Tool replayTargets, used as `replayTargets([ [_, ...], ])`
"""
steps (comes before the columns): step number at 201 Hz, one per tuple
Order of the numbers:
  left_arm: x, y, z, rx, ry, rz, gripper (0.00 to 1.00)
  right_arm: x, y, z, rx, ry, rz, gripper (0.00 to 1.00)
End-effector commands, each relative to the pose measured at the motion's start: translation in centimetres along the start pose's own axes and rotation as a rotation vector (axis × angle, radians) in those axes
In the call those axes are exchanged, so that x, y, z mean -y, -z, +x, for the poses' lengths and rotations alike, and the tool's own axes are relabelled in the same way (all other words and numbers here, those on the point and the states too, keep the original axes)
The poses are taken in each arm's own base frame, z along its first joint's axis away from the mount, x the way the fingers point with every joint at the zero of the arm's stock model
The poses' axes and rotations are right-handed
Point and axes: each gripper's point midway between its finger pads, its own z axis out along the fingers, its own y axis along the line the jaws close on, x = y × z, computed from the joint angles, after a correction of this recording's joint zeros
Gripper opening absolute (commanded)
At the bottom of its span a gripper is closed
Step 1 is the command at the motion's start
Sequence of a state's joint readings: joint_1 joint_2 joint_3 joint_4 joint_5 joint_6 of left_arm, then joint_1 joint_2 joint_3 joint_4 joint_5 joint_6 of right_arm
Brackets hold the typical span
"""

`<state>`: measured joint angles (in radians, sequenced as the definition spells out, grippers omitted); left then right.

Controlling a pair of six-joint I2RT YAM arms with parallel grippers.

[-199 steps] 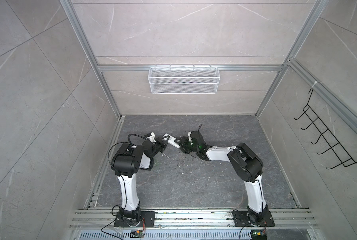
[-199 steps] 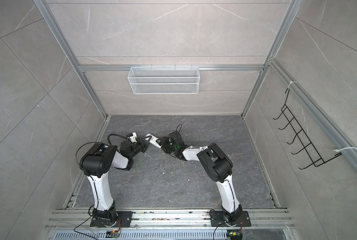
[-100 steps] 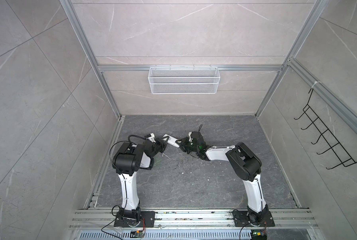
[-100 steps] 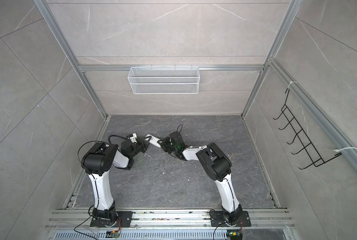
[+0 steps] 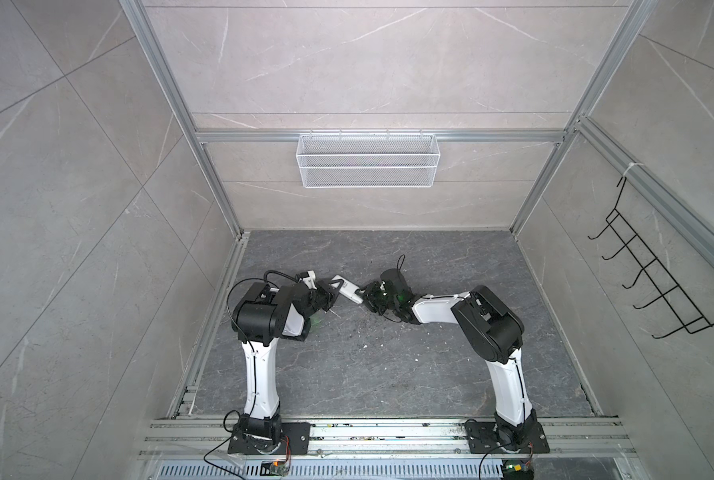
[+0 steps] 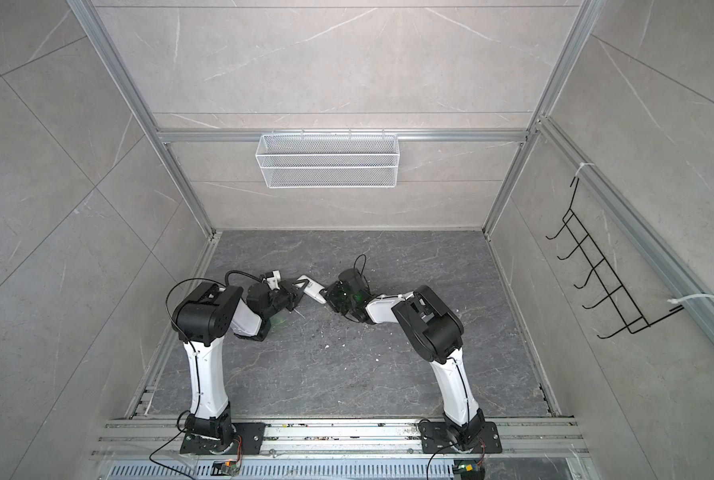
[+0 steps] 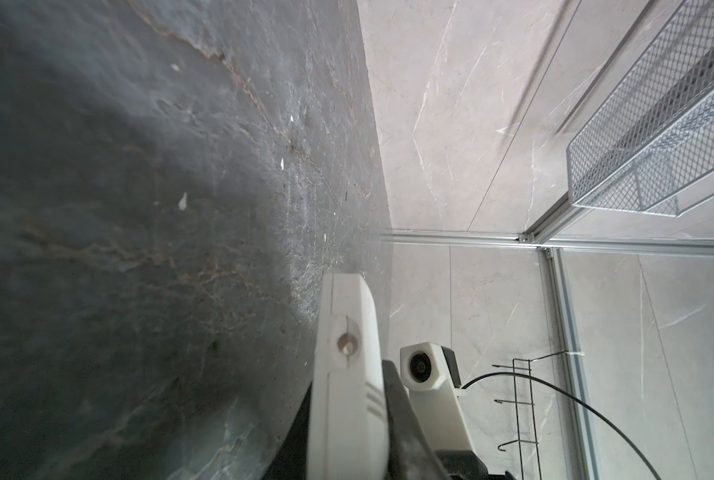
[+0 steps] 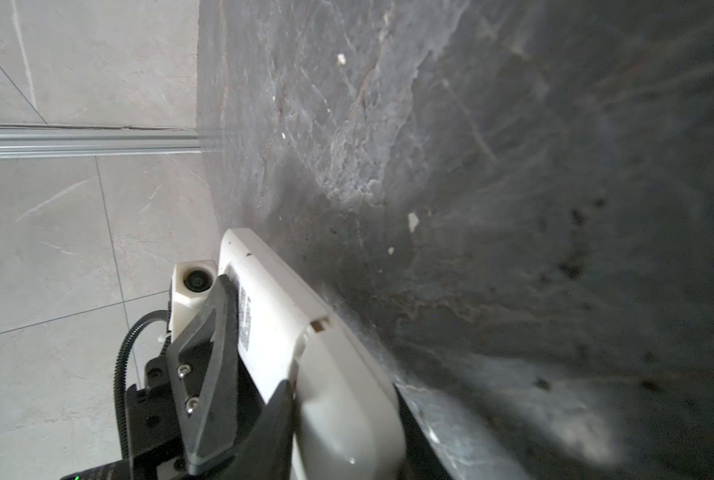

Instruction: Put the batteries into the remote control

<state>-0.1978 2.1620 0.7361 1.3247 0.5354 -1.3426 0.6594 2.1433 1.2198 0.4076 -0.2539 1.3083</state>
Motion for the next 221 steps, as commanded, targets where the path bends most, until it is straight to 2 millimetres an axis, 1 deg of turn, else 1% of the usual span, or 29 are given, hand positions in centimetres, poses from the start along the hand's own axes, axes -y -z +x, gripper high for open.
replayTargets([
  [1,2.8,-0.1,-2.1,0.06,-0.162,0.093,0.0,5.9,0.5,1.1,-0.025,0.035,0.203,0.34],
  [25,2.6,0.3,-2.0,0.065,-0.186,0.083,0.0,6.3,0.5,1.2,-0.031,0.026,0.22,0.35],
  [42,2.4,0.3,-1.9,0.064,-0.199,0.078,0.0,6.7,0.7,1.2,-0.032,0.025,0.253,0.37],
  [70,1.8,0.1,-1.9,0.057,-0.198,0.071,0.0,7.3,1.2,1.3,-0.035,0.035,0.299,0.46],
  [101,1.4,0.4,-1.6,0.055,-0.209,0.06,0.0,7.6,1.7,1.4,-0.031,0.039,0.312,0.46],
  [121,1.4,0.6,-1.5,0.057,-0.212,0.057,0.0,7.1,1.9,1.4,-0.03,0.049,0.311,0.46],
  [129,1.3,0.6,-1.4,0.056,-0.212,0.053,0.0,6.6,2.0,1.4,-0.027,0.054,0.302,0.47],
  [138,1.2,0.6,-1.4,0.058,-0.213,0.051,0.0,6.1,2.2,1.4,-0.023,0.058,0.299,0.49],
  [150,1.2,0.7,-1.4,0.058,-0.214,0.05,0.0,5.7,2.7,1.1,-0.012,0.073,0.316,0.55],
  [157,1.4,0.8,-1.5,0.059,-0.221,0.052,0.0,5.6,3.1,0.9,-0.003,0.086,0.336,0.59],
  [169,1.8,1.1,-1.7,0.067,-0.238,0.057,0.0,5.4,3.8,0.5,0.01,0.119,0.369,0.61],
  [179,2.2,1.5,-2.2,0.079,-0.252,0.062,0.0,5.1,4.6,0.2,0.018,0.151,0.395,0.62],
  [199,3.0,2.6,-3.8,0.103,-0.265,0.078,0.0,4.2,6.1,-0.3,0.035,0.224,0.417,0.63],
  [221,4.3,3.7,-5.3,0.116,-0.29,0.094,0.0,3.1,7.1,-0.4,0.021,0.301,0.428,0.63],
])
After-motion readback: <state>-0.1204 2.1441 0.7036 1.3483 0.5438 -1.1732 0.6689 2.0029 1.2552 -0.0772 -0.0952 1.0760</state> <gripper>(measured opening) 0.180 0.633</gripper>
